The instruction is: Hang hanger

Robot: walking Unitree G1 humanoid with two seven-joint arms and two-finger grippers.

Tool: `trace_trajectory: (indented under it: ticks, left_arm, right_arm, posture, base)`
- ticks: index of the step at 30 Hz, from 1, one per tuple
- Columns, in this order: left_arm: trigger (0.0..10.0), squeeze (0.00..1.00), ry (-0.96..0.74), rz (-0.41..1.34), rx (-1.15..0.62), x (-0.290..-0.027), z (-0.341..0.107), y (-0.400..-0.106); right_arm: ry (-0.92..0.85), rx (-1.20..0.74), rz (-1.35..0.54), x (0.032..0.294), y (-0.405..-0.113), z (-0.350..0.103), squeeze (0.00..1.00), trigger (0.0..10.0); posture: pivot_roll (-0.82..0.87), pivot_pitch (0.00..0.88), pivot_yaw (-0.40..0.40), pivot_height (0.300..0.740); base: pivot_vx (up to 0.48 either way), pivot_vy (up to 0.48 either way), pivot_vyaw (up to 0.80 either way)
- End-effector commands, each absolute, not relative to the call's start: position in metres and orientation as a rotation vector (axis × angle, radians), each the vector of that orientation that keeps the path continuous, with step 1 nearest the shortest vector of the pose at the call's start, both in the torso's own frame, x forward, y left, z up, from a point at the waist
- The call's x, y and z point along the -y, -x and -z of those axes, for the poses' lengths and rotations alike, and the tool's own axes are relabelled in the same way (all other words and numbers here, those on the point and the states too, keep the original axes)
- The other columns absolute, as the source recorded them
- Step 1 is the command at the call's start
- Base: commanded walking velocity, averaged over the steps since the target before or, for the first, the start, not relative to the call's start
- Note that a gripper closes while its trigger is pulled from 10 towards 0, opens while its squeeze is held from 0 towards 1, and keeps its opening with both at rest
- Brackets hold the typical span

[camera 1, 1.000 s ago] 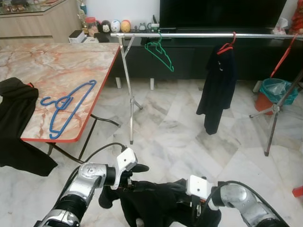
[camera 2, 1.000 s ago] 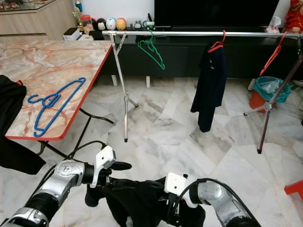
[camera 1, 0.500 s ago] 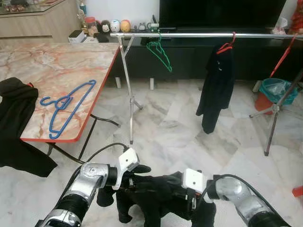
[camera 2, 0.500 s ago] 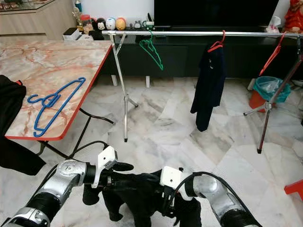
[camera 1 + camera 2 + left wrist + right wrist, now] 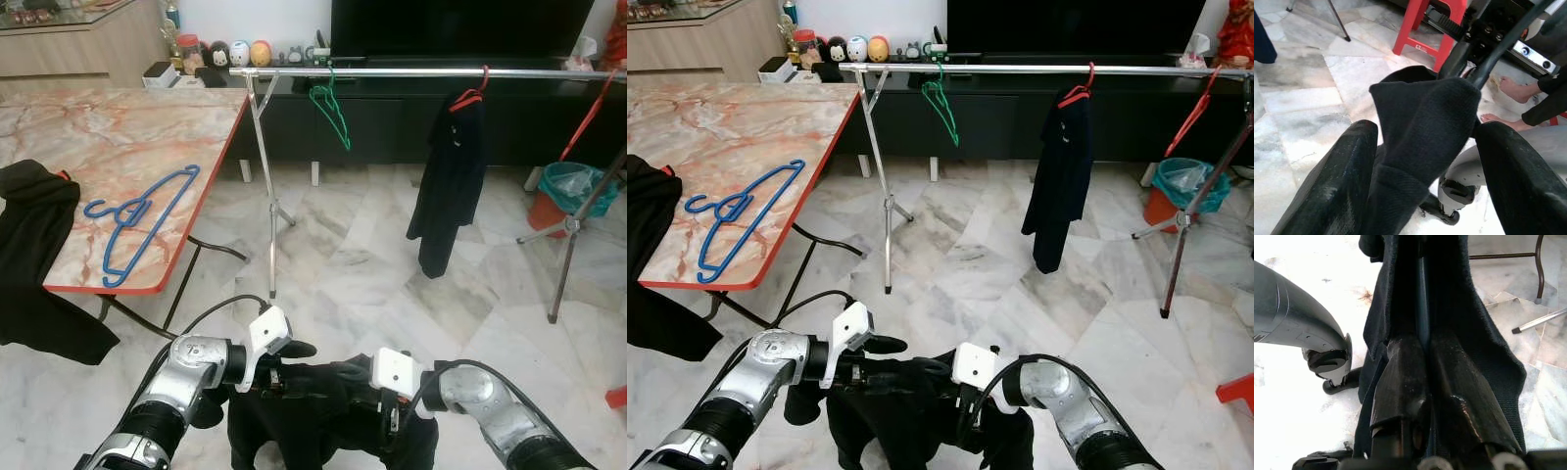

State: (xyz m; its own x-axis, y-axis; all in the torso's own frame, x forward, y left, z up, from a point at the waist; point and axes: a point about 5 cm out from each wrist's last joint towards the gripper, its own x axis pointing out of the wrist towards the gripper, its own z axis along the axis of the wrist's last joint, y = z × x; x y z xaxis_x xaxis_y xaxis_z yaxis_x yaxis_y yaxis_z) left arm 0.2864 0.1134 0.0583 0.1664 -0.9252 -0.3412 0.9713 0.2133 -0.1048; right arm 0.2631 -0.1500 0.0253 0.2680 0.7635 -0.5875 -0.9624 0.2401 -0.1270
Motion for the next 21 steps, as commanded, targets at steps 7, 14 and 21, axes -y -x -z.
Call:
trace_trajectory:
  ticks: [7, 14, 21]
  left_arm:
    - [10.0, 0.00, -0.170, 1.378, -0.375, -0.1137, -0.0576, -0.2840]
    - [0.0, 0.00, -0.161, 1.353, -0.368, -0.1134, -0.0562, -0.2847]
    - [0.0, 0.00, -0.167, 1.350, -0.371, -0.1133, -0.0555, -0.2850]
  right_arm:
    - [0.513, -0.409, -1.221, 0.1434, -0.2734, -0.0342, 0.00, 0.0]
    - [0.507, -0.408, -1.226, 0.1418, -0.2725, -0.0333, 0.00, 0.0]
    - [0.507, -0.407, -1.223, 0.1426, -0.2725, -0.0334, 0.00, 0.0]
  posture:
    - [0.00, 0.009, 0.038, 0.740]
    - [-0.01, 0.010, 0.038, 0.740]
    - [-0.01, 0.011, 0.038, 0.740]
  base:
    - [0.000, 0.000, 0.00]
    - [0.000, 0.000, 0.00]
    - [0.000, 0.000, 0.00]
